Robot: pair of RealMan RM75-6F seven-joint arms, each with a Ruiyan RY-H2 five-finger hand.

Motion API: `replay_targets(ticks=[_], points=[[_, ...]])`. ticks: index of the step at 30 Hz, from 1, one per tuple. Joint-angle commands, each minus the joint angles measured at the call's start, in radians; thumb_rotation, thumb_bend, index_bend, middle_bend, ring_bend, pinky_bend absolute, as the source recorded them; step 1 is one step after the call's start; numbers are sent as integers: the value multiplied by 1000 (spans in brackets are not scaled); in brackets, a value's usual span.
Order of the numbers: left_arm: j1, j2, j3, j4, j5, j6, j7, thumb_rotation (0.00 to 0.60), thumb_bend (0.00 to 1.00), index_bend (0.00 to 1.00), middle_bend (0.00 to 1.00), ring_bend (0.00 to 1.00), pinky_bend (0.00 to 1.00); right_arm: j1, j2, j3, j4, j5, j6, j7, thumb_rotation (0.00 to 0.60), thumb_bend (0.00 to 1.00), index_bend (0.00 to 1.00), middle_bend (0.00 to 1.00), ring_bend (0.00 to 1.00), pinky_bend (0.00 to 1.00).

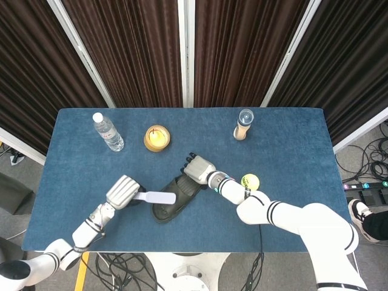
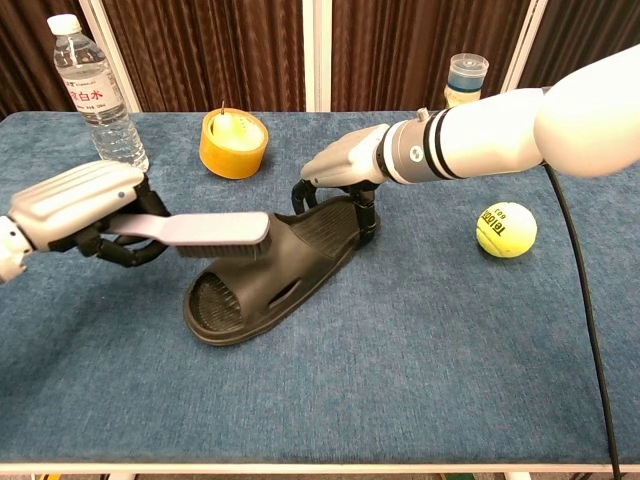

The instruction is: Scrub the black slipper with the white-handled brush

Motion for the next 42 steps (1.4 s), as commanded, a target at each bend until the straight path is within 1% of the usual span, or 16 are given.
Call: replay_targets(ticks=[1, 4, 8, 13, 20, 25, 28, 31, 35, 37, 40, 42], points=[[-15, -37, -31, 52, -36, -12, -47, 600, 524, 1000, 1000, 1000, 1000, 2, 1, -6, 1, 3, 3, -3, 600, 222, 381, 314, 111, 102], [-27, -65, -35, 107, -44, -22, -65, 600, 523, 1000, 1000, 1000, 1000, 3, 4, -10, 1, 9, 8, -3, 600, 224, 387, 315, 111, 108], [-38, -102, -17, 180, -39, -45, -78, 600, 524, 1000, 1000, 1000, 1000, 5, 5, -14, 1, 17, 10, -4, 600, 224, 389, 317, 112, 112], [-36, -131, 29, 239, -8, -35, -103, 600, 523, 1000, 1000, 1000, 1000, 10, 1, -20, 6, 25, 11, -6, 600, 225, 394, 324, 122, 115], [-33, -114, 96, 224, 49, -3, -95, 600, 533, 1000, 1000, 1000, 1000, 18, -6, -17, 12, 29, 8, 3, 600, 225, 395, 325, 122, 117], [-26, -71, 124, 152, 70, 26, -82, 600, 537, 1000, 1000, 1000, 1000, 18, -5, -19, 11, 25, 10, 9, 600, 224, 395, 326, 122, 121], [-18, -43, 116, 104, 68, 72, -84, 600, 536, 1000, 1000, 1000, 1000, 17, -2, -21, 8, 21, 13, 12, 600, 224, 395, 326, 122, 122], [-21, -28, 83, 75, 39, 83, -107, 600, 536, 1000, 1000, 1000, 1000, 16, 2, -25, 6, 16, 13, 12, 600, 223, 395, 326, 122, 123], [-49, -32, 21, 79, -29, 19, -144, 600, 535, 1000, 1000, 1000, 1000, 16, 9, -26, -1, 15, 17, 12, 600, 223, 395, 326, 122, 125], [-61, -45, 2, 98, -52, -14, -153, 600, 535, 1000, 1000, 1000, 1000, 17, 12, -27, -4, 16, 18, 11, 600, 223, 395, 326, 122, 126], [-78, -74, -4, 148, -69, -69, -151, 600, 535, 1000, 1000, 1000, 1000, 18, 15, -28, -7, 18, 21, 8, 600, 223, 395, 326, 122, 127], [-82, -93, 7, 182, -66, -91, -146, 600, 535, 1000, 1000, 1000, 1000, 18, 16, -28, -10, 20, 23, 8, 600, 223, 395, 326, 122, 128]])
